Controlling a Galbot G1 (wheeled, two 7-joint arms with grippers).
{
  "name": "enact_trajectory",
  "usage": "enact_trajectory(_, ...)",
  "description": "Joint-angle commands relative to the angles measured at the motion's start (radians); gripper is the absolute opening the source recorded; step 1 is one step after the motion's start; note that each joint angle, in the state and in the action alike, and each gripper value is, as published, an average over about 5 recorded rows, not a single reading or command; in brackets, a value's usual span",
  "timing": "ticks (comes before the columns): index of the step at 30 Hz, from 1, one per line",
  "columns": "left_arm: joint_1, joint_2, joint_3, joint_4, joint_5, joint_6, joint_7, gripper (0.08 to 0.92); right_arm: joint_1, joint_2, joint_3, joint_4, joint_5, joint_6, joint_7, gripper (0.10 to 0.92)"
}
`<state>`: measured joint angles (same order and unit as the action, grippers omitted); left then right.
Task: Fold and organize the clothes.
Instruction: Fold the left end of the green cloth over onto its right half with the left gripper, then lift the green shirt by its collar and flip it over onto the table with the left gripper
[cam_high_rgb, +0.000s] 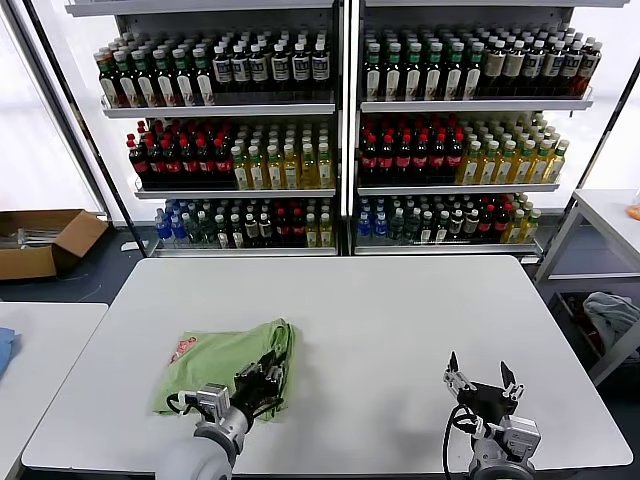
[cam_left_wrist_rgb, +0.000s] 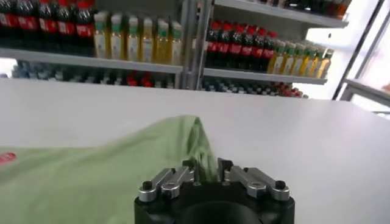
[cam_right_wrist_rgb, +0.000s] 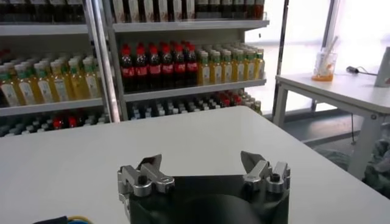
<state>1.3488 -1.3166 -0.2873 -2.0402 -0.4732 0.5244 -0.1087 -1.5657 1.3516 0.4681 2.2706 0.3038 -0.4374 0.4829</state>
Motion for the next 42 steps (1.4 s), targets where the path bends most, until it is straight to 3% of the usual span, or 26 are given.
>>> enact_trajectory(1,0.029,-0.032,0.014,-0.206,-0.514,0.049,-0.126,0.389,0.026,-0.006,-0.002,-0.016,0.003,-0.003,0.004,0.823)
enact_trajectory(6,-0.02,0.031,-0.137,-0.221,-0.433,0.001,-0.163,0.536,0.047,-0.01,-0.019,-0.029,0.005,-0.006,0.003,0.823)
enact_trajectory(11,-0.014,0.126,-0.273,-0.138,-0.132,-0.032,-0.138,0.675,0.082,-0.015,-0.046,-0.045,0.009,-0.011,0.003,0.823)
enact_trajectory(16,0.011,0.156,-0.339,-0.035,0.058,-0.076,-0.124,0.8,0.119,-0.027,-0.067,-0.063,0.028,-0.013,0.0,0.823)
enact_trajectory(25,0.016,0.163,-0.364,0.107,0.09,-0.086,-0.11,0.823,0.157,-0.035,-0.087,-0.084,0.04,-0.012,-0.01,0.823)
enact_trajectory(42,0.034,0.139,-0.328,0.163,-0.014,-0.057,-0.049,0.823,0.157,-0.031,-0.093,-0.091,0.035,-0.011,-0.011,0.823)
